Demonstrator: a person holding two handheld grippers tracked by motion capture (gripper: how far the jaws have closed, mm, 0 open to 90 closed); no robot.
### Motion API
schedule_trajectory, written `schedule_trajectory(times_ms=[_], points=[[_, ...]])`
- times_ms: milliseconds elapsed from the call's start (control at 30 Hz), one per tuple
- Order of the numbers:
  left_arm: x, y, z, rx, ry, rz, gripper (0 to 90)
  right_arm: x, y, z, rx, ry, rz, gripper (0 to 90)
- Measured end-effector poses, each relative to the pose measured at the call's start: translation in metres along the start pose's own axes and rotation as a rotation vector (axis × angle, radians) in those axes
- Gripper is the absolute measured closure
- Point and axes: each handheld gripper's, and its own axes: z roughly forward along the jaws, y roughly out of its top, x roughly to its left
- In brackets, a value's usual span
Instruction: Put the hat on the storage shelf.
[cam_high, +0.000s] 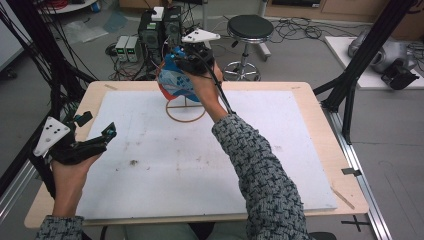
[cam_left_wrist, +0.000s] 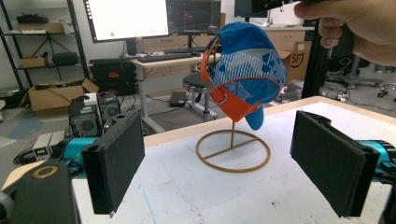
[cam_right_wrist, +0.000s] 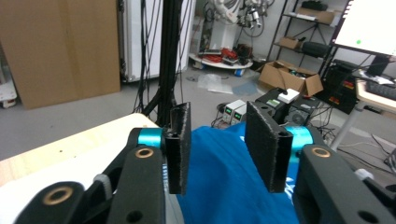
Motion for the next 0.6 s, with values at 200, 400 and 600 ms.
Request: schedule_trajectory(times_ms=[200, 400, 600], points=[[0.000, 0.000, 0.001, 0.001, 0.001, 0.000, 17.8, -0.014, 0.001, -0.011, -0.021, -0.027, 0.028, 53.3], [0.000, -0.001, 0.001, 0.004, 0.004, 0.000, 17.8, -0.031, 0.002, -0.025, -0.037, -0.065, 0.051, 47.0], [0.001, -0.002, 0.001, 0.008, 0.005, 0.001, 17.8, -0.052, 0.000, -0.043, -0.060, -0.121, 0.084, 37.4]])
